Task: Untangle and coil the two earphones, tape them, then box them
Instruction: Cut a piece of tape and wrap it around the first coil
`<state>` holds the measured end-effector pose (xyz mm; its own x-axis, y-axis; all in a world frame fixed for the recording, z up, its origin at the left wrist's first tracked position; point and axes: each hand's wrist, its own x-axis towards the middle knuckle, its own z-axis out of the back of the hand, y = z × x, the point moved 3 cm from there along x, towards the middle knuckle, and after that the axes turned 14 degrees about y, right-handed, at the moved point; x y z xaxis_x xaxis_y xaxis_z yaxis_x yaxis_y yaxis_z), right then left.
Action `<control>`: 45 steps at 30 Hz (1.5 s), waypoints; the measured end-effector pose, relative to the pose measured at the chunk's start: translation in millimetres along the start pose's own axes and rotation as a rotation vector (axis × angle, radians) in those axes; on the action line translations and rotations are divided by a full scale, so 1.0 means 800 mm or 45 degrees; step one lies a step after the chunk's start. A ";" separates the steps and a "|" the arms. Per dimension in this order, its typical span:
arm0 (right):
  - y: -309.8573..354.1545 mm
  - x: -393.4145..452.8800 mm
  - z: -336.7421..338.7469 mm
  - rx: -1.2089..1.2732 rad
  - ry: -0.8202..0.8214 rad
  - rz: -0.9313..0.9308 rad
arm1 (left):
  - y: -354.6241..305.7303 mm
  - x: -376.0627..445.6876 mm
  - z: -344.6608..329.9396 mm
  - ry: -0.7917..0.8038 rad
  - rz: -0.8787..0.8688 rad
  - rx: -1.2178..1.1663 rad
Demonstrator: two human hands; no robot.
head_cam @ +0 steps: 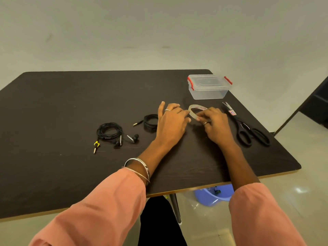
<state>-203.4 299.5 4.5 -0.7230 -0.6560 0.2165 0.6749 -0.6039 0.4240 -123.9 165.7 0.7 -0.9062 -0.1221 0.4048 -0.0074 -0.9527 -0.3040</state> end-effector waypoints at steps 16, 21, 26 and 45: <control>0.012 -0.014 -0.002 0.323 -0.041 0.268 | -0.002 -0.017 0.016 -0.209 0.015 -0.179; 0.022 -0.022 -0.005 0.354 0.067 0.298 | 0.000 -0.016 0.015 -0.213 0.108 -0.161; 0.025 -0.022 -0.009 0.302 0.091 0.285 | 0.003 -0.016 0.014 -0.199 0.157 -0.142; 0.023 -0.024 -0.012 0.094 -0.019 0.197 | 0.000 -0.010 0.002 0.015 0.080 -0.053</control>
<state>-176.1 296.5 -0.5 -0.6140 -0.7312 0.2972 0.7660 -0.4612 0.4479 -115.9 166.3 -0.8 -0.9104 -0.1779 0.3734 0.0323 -0.9306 -0.3645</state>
